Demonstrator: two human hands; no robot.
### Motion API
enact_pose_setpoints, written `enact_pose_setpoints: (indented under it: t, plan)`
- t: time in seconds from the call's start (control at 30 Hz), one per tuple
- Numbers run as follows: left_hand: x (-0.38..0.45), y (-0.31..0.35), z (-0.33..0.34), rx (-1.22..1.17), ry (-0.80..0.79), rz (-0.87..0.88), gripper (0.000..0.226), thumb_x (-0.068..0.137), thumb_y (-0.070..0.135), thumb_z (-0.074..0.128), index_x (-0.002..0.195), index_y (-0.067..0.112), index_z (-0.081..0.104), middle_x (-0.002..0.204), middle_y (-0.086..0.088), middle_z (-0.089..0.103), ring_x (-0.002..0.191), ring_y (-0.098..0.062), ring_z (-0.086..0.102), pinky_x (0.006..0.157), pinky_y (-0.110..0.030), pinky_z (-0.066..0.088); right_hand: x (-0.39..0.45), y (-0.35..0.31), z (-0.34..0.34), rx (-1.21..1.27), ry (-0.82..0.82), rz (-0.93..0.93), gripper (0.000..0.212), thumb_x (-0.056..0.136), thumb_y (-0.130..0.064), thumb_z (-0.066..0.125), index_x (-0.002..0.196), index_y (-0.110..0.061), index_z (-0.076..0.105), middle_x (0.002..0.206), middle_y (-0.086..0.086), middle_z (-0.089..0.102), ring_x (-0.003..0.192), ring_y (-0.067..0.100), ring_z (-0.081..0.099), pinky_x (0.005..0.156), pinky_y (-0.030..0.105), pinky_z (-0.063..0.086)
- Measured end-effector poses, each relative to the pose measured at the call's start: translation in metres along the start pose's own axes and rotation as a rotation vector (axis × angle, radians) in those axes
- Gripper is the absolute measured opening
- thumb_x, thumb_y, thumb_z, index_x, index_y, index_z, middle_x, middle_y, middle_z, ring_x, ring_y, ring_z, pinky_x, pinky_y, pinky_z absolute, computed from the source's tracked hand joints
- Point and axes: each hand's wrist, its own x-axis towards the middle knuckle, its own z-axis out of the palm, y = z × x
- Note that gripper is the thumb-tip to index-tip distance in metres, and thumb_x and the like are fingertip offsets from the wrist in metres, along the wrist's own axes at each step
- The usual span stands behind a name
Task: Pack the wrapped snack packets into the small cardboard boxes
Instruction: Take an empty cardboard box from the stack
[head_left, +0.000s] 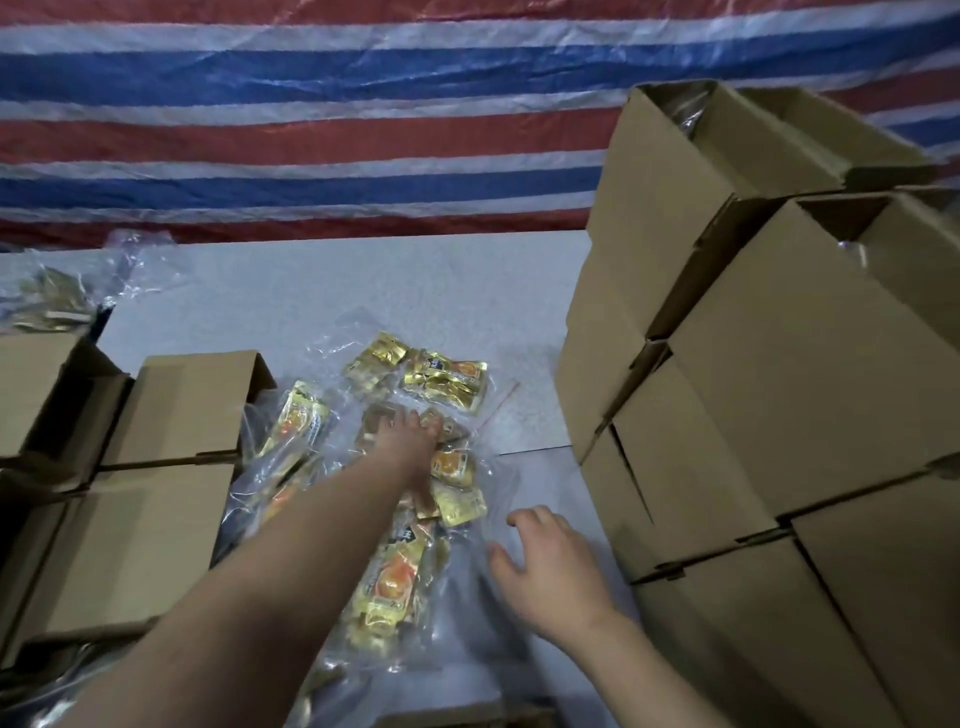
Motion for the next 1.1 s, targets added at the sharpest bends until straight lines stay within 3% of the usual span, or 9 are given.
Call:
enact_pose_setpoints:
  t: [0.23, 0.37, 0.47, 0.6, 0.8, 0.87, 0.93, 1.0, 1.1]
  plan:
    - [0.018, 0.003, 0.009, -0.128, -0.002, -0.023, 0.126, 0.066, 0.052, 0.085, 0.157, 0.017, 0.005, 0.155, -0.020, 0.030, 0.141, -0.041, 0.033, 0.115, -0.053, 0.028, -0.004, 0.018, 0.014, -0.048, -0.052, 0.051, 0.046, 0.090, -0.050, 0.042, 0.121, -0.021, 0.060, 0.117, -0.002, 0.061, 0.110, 0.020, 0.055, 0.096, 0.035, 0.041]
    - [0.021, 0.002, 0.015, -0.232, 0.088, -0.041, 0.064, 0.081, 0.023, 0.075, 0.137, 0.013, 0.044, 0.135, -0.015, 0.048, 0.122, -0.030, 0.049, 0.104, -0.043, 0.044, 0.001, 0.019, 0.019, 0.019, -0.083, 0.089, 0.043, 0.094, -0.045, 0.046, 0.127, -0.021, 0.058, 0.123, -0.003, 0.059, 0.116, 0.019, 0.053, 0.098, 0.033, 0.038]
    - [0.008, -0.002, 0.009, -0.422, 0.137, -0.040, 0.033, 0.091, 0.024, 0.065, 0.120, 0.014, 0.054, 0.121, -0.011, 0.054, 0.098, -0.021, 0.054, 0.090, -0.035, 0.051, 0.002, 0.014, 0.019, 0.118, -0.058, 0.111, 0.039, 0.095, -0.041, 0.048, 0.125, -0.020, 0.059, 0.123, -0.004, 0.059, 0.116, 0.017, 0.054, 0.097, 0.031, 0.040]
    - [-0.038, -0.002, -0.024, -0.747, 0.308, -0.085, 0.039, 0.094, 0.024, 0.059, 0.129, 0.010, 0.051, 0.119, -0.011, 0.059, 0.098, -0.024, 0.060, 0.090, -0.038, 0.053, 0.006, -0.009, 0.006, 0.476, 0.042, 0.223, 0.012, 0.093, -0.031, 0.063, 0.103, -0.027, 0.059, 0.105, -0.011, 0.059, 0.111, 0.015, 0.059, 0.083, 0.019, 0.040]
    - [-0.156, 0.013, -0.059, -1.071, 0.574, -0.038, 0.053, 0.086, 0.026, 0.059, 0.138, 0.025, 0.048, 0.105, 0.008, 0.067, 0.073, -0.004, 0.064, 0.067, -0.025, 0.055, 0.015, -0.063, -0.050, 1.274, -0.068, 0.148, 0.113, 0.055, -0.071, 0.082, 0.147, -0.041, 0.024, 0.133, -0.028, 0.045, 0.122, -0.012, 0.048, 0.091, 0.008, 0.045]
    - [-0.190, 0.027, -0.063, -1.110, 0.640, 0.006, 0.051, 0.082, 0.033, 0.056, 0.133, 0.037, 0.048, 0.089, 0.025, 0.062, 0.065, 0.010, 0.058, 0.057, -0.009, 0.044, 0.015, -0.082, -0.066, 1.336, -0.086, 0.029, 0.083, 0.065, -0.065, 0.081, 0.137, -0.050, 0.042, 0.132, -0.019, 0.057, 0.121, -0.002, 0.054, 0.099, 0.022, 0.046]
    - [-0.214, 0.041, -0.065, -1.132, 0.688, 0.056, 0.036, 0.079, 0.040, 0.049, 0.116, 0.044, 0.050, 0.082, 0.031, 0.060, 0.073, 0.014, 0.057, 0.061, -0.005, 0.042, 0.009, -0.101, -0.081, 1.415, -0.073, -0.061, 0.016, 0.083, -0.054, 0.072, 0.097, -0.046, 0.070, 0.091, -0.010, 0.070, 0.088, 0.008, 0.066, 0.078, 0.024, 0.051]
    - [-0.230, 0.052, -0.063, -1.127, 0.707, 0.105, 0.029, 0.082, 0.034, 0.055, 0.110, 0.035, 0.050, 0.092, 0.021, 0.063, 0.086, 0.006, 0.060, 0.074, -0.018, 0.050, -0.001, -0.110, -0.088, 1.541, -0.114, 0.011, 0.029, 0.070, -0.057, 0.078, 0.072, -0.029, 0.072, 0.068, -0.003, 0.061, 0.066, 0.012, 0.058, 0.061, 0.024, 0.047]
    - [-0.246, 0.058, -0.056, -1.001, 0.801, 0.181, 0.029, 0.084, 0.035, 0.056, 0.110, 0.023, 0.053, 0.100, 0.007, 0.063, 0.094, -0.009, 0.060, 0.083, -0.036, 0.050, -0.018, -0.112, -0.087, 1.750, -0.160, 0.041, 0.037, 0.073, -0.050, 0.069, 0.086, -0.017, 0.078, 0.091, 0.010, 0.073, 0.085, 0.019, 0.072, 0.069, 0.028, 0.056]
